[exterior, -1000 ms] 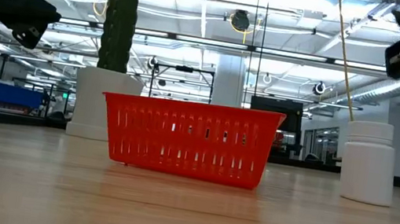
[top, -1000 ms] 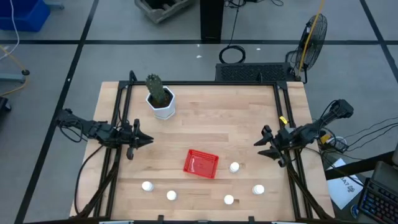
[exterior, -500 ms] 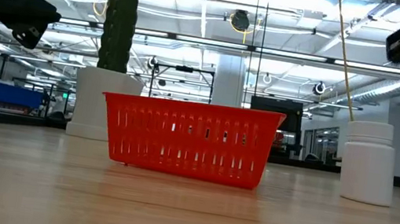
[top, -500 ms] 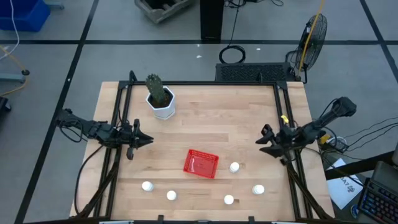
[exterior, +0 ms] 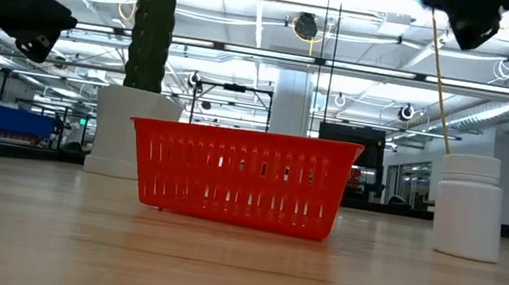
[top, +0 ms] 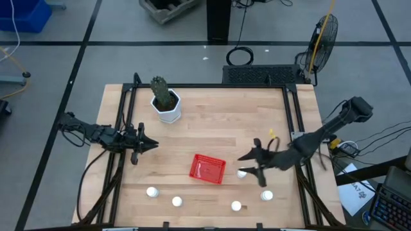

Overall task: Pick and place pill bottles into a basket
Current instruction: Put the white pill bottle into the red bin

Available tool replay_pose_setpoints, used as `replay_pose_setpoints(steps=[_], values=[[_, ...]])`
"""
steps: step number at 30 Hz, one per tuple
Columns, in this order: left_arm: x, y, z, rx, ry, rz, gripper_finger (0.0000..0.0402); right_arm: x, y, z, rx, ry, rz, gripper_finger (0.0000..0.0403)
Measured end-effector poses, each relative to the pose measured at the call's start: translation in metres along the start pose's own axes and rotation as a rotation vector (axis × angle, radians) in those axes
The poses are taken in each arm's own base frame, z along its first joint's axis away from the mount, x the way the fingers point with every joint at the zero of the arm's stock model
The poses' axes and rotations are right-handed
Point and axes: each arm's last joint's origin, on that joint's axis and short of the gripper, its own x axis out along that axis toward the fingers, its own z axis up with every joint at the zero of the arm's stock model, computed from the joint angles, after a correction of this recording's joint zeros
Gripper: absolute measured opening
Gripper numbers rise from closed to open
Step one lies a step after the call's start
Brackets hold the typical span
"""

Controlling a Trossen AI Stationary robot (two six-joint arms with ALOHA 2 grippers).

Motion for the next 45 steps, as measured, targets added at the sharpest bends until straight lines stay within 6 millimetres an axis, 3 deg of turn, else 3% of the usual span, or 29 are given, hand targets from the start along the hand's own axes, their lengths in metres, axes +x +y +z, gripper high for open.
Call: replay_pose_setpoints(steps=[5,13,17,30,38,45], values=[[0.0,0.0,0.0,0.0,0.0,0.0,0.0063,0.016,0.012,0.01,0.031,0.158,-0.079,0.0224],[0.0,0.0,0.0,0.0,-0.001,0.0,0.0063,0.028,0.002,-0.017,0.182,0.454,-0.141,0.0312],[0.0,0.0,0.0,0.0,-0.001,0.0,0.0063,0.03,-0.002,-0.02,0.218,0.466,-0.145,0.0334],[0.0,0.0,0.0,0.0,-0.001,0.0,0.0063,0.054,0.001,-0.049,0.155,0.575,-0.187,0.0325],[0.0,0.0,0.0,0.0,-0.001,0.0,0.0063,0.059,0.003,-0.052,0.161,0.58,-0.174,0.0322],[0.0,0.0,0.0,0.0,-0.001,0.0,0.0063,0.059,0.003,-0.053,0.174,0.596,-0.156,0.0274]])
